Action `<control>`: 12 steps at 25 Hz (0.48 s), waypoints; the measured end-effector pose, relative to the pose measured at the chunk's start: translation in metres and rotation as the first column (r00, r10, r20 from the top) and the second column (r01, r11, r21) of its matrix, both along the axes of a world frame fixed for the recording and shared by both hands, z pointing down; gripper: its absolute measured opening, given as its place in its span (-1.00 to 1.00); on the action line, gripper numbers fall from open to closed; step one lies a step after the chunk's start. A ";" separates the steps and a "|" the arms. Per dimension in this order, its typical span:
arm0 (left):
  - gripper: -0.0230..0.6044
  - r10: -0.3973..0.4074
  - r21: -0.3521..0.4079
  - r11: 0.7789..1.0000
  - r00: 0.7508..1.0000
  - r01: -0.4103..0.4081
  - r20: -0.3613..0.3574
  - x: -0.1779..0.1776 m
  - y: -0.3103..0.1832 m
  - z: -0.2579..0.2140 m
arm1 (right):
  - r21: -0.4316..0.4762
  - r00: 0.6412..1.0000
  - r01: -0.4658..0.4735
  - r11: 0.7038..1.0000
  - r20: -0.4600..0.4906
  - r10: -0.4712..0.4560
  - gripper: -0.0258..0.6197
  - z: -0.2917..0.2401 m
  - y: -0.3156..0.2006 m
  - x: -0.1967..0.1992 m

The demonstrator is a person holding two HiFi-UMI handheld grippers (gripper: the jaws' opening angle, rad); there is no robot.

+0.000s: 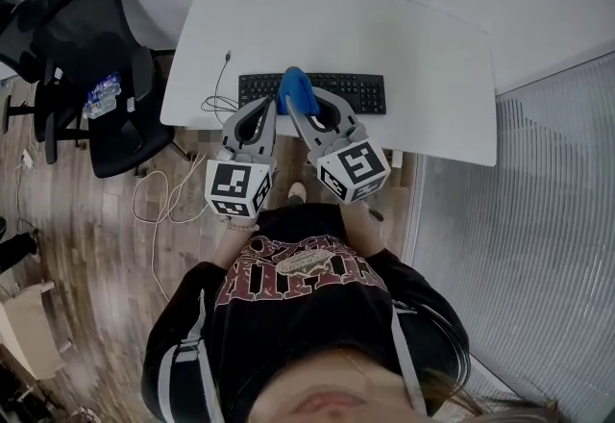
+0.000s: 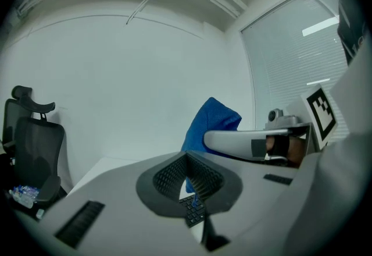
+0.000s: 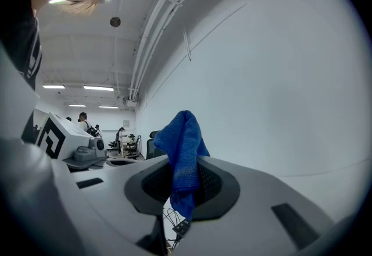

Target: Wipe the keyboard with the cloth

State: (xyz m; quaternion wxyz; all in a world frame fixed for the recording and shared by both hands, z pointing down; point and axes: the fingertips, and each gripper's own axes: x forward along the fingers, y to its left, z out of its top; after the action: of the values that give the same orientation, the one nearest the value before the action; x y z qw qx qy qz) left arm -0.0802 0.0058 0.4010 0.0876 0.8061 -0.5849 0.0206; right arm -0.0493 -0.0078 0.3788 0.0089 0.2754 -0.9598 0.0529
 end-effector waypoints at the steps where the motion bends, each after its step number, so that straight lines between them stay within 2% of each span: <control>1: -0.81 -0.007 -0.003 1.000 1.000 0.007 -0.002 0.001 -0.003 0.001 | -0.002 1.000 0.006 1.000 -0.001 -0.006 -0.75 0.001 -0.004 0.001; 12: -0.81 -0.020 -0.031 0.999 1.000 0.020 0.003 -0.006 -0.024 0.013 | -0.024 1.000 0.022 0.999 -0.008 -0.022 -0.75 0.014 -0.026 -0.006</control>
State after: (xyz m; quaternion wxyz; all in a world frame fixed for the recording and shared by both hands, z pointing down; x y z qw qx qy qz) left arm -0.0863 -0.0180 0.4141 0.0995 0.7988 -0.5925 0.0299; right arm -0.0555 -0.0338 0.3928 0.0170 0.2649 -0.9620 0.0633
